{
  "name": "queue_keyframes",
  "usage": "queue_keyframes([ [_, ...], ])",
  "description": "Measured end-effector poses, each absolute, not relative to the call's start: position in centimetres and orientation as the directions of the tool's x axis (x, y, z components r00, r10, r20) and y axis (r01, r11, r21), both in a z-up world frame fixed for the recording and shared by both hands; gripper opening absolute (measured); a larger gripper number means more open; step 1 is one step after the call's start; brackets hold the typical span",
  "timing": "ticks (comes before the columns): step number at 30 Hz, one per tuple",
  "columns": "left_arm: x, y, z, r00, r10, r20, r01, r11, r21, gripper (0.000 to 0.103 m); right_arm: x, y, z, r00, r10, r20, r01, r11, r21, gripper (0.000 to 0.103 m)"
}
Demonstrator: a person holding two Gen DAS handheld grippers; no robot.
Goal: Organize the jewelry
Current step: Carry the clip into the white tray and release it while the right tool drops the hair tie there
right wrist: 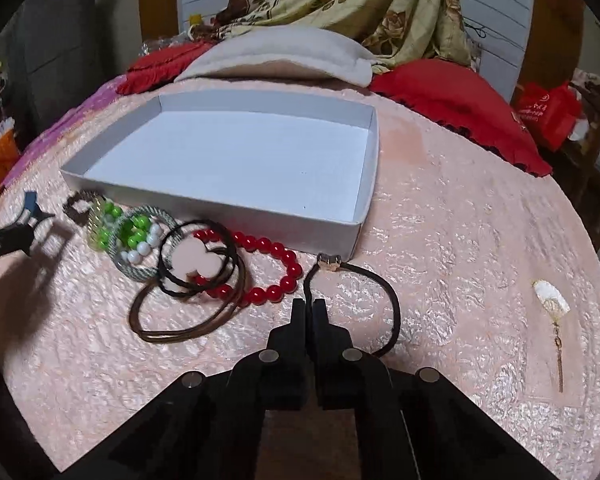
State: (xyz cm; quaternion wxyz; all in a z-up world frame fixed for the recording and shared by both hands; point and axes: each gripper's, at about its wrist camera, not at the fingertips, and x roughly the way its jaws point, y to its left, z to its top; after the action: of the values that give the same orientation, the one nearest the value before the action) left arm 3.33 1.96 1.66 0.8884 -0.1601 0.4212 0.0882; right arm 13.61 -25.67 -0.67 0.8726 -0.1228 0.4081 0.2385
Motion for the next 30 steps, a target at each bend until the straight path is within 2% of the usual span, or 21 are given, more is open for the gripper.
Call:
queue_keyframes([
  [9,3.0,2.0,1.7,0.645,0.015,-0.764,-0.284,0.933,-0.221,0.064,8.9,-27.5,4.6,0.645,0.457,-0.612,-0.463,0.871,0.162,0.003],
  [12,2.7,1.9,1.9,0.66,0.011,-0.751,-0.272,0.935,-0.226,0.064,7.5,-27.2,5.5,0.674,0.464,-0.575,-0.457,0.873,0.17,0.003],
  [22,1.8,1.1,2.5,0.695,-0.011,-0.719,-0.219,0.949,-0.226,0.064,6.7,-26.2,6.2,0.714,0.425,-0.556,-0.448,0.888,0.103,0.003],
  [26,1.4,0.8,2.9,0.717,0.018,-0.697,-0.227,0.951,-0.209,0.064,6.6,-26.9,6.6,0.723,0.458,-0.518,-0.45,0.88,0.15,0.003],
  [30,1.1,1.4,4.2,0.77,0.012,-0.639,-0.23,0.938,-0.26,0.064,7.4,-27.2,7.0,0.732,0.463,-0.501,-0.432,0.883,0.185,0.003],
])
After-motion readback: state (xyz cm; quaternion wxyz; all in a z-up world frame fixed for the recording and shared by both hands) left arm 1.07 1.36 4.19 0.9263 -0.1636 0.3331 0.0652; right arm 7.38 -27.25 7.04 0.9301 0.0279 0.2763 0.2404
